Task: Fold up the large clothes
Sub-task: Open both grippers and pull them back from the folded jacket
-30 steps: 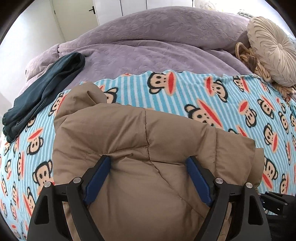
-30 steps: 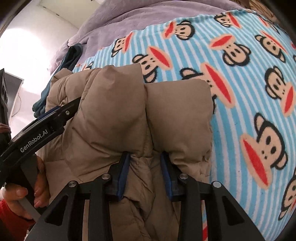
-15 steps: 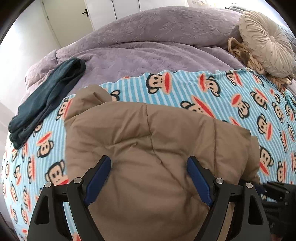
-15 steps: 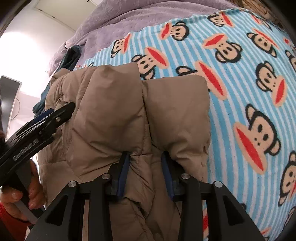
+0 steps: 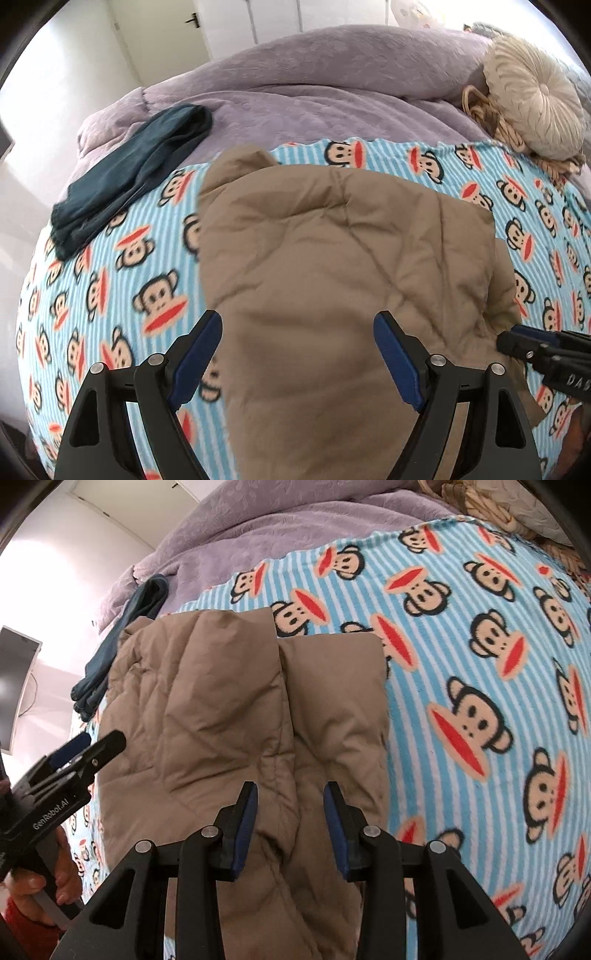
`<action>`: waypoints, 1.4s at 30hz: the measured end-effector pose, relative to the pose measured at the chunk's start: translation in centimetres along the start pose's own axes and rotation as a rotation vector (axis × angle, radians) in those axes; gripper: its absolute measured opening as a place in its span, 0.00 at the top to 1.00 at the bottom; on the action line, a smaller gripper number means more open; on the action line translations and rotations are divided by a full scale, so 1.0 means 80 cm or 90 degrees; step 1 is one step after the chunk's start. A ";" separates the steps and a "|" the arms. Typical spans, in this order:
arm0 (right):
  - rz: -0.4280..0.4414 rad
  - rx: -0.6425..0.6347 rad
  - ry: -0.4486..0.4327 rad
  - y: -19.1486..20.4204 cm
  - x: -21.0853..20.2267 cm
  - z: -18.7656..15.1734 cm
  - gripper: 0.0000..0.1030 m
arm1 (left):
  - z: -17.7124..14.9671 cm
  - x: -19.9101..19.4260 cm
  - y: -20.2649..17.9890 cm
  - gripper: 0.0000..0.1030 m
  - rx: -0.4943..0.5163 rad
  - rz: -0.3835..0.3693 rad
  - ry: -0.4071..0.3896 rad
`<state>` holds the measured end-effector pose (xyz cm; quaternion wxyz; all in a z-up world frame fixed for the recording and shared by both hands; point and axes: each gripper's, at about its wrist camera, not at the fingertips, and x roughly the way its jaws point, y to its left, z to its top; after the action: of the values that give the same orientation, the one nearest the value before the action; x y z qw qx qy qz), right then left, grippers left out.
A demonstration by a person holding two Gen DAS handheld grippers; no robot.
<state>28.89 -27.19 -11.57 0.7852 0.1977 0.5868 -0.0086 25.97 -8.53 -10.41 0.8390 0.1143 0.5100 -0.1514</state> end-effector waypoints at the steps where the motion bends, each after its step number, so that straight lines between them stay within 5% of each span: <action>1: 0.000 -0.002 -0.004 0.001 -0.006 -0.004 0.61 | -0.010 -0.007 0.008 0.18 -0.015 -0.002 -0.002; 9: -0.026 -0.011 0.000 -0.002 -0.039 -0.059 0.60 | -0.088 -0.043 0.051 0.18 -0.096 -0.002 0.001; 15: -0.030 -0.005 0.022 -0.008 -0.048 -0.090 0.60 | -0.128 -0.044 0.064 0.18 -0.132 -0.004 0.059; 40: -0.028 -0.002 0.037 0.013 -0.135 -0.172 0.43 | -0.175 -0.157 0.011 0.18 -0.120 -0.065 0.072; 42: -0.028 -0.009 0.033 0.019 -0.139 -0.173 0.43 | -0.179 -0.164 0.012 0.07 -0.121 -0.061 0.069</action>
<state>13.10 -23.83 -4.04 0.7708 0.1791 0.6112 -0.0166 8.87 -0.90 -5.22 0.8090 0.0178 0.5717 -0.1355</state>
